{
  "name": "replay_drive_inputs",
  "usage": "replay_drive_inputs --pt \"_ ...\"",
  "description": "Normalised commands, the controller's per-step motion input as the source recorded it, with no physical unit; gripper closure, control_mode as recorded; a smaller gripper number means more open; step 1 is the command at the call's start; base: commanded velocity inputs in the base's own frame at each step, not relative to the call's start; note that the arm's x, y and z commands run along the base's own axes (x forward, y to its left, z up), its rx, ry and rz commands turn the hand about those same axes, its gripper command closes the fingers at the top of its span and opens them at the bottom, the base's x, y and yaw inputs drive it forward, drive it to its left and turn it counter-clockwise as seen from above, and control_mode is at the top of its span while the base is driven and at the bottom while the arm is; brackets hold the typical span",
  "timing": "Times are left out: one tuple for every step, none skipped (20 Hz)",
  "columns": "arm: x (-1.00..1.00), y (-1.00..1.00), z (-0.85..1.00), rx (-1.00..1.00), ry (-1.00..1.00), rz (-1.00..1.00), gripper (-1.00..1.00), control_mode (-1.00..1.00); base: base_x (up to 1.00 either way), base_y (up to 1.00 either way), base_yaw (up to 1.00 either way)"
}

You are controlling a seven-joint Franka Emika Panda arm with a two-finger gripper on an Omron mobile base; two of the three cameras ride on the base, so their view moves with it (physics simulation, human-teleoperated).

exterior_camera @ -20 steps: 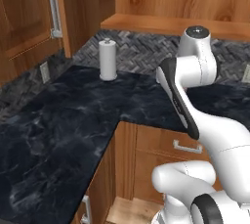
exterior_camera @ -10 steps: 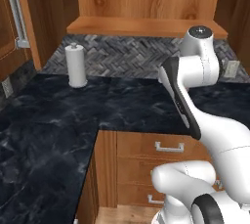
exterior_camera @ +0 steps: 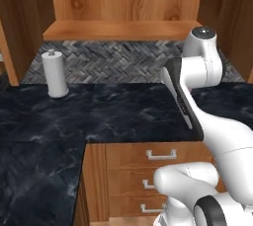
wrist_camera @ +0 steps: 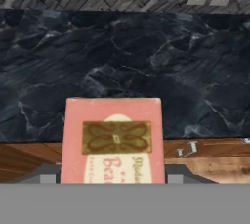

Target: Pick up the bar soap and sponge from the sink, and place them back in the cabinet, and close the cabinet doors.

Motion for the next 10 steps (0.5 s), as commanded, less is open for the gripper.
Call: replay_drive_inputs --pt "0.00 0.00 0.00 0.00 0.00 0.00 1.00 1.00 0.19 0.17 -0.14" --pt "0.00 0.00 0.00 0.00 0.00 0.00 1.00 1.00 0.29 0.26 -0.12" --pt "0.00 0.00 0.00 0.00 0.00 0.00 1.00 1.00 0.34 0.27 -0.12" --pt "0.00 0.00 0.00 0.00 0.00 0.00 1.00 1.00 0.36 0.27 -0.13" --pt "0.00 0.00 0.00 0.00 0.00 0.00 1.00 1.00 0.36 0.26 -0.13" --pt "0.00 0.00 0.00 0.00 0.00 0.00 1.00 1.00 0.37 0.27 -0.14" --pt "0.00 0.00 0.00 0.00 0.00 0.00 1.00 1.00 0.43 0.26 -0.15" --pt "0.00 0.00 0.00 0.00 0.00 0.00 1.00 1.00 0.47 0.25 -0.16" --pt "0.00 0.00 0.00 0.00 0.00 0.00 1.00 1.00 0.49 0.23 -0.16" --pt "0.00 0.00 0.00 0.00 0.00 0.00 1.00 1.00 0.49 0.23 -0.16"
